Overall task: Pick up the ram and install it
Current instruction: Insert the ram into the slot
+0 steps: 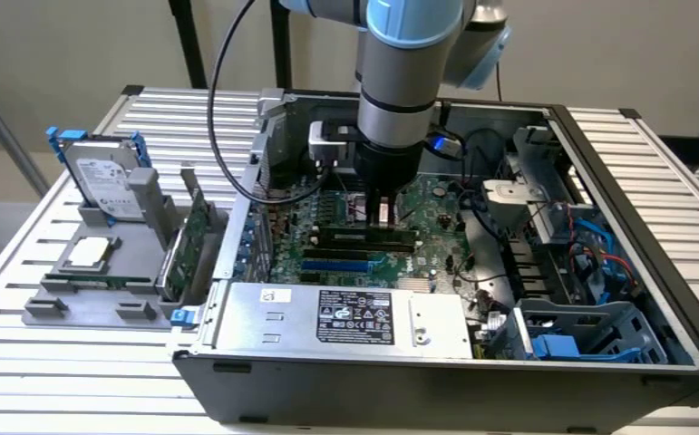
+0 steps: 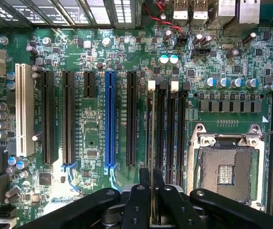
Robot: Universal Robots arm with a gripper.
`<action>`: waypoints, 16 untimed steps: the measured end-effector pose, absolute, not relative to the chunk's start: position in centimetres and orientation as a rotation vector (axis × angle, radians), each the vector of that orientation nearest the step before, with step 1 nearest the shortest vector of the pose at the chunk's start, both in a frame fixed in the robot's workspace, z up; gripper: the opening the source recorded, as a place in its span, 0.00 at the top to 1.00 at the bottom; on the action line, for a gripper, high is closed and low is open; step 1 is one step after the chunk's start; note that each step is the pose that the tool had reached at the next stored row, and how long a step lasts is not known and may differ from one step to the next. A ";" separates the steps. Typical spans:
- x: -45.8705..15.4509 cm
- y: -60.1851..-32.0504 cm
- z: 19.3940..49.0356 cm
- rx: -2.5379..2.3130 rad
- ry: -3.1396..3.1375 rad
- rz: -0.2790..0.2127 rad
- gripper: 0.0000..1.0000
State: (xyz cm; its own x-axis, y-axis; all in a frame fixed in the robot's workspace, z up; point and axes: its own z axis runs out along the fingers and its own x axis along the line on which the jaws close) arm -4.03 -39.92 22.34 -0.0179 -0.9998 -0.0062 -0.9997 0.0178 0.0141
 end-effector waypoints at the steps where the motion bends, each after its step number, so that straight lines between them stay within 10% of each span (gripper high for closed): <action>1: -4.0 -39.9 22.3 2.198 -2.237 -0.023 1.00; 16: -4.0 -39.8 22.0 2.195 -2.234 -0.017 1.00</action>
State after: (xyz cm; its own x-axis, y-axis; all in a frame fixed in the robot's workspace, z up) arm -4.05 -39.81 22.00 -0.0180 -0.9998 -0.0006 -0.9997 0.0179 0.0143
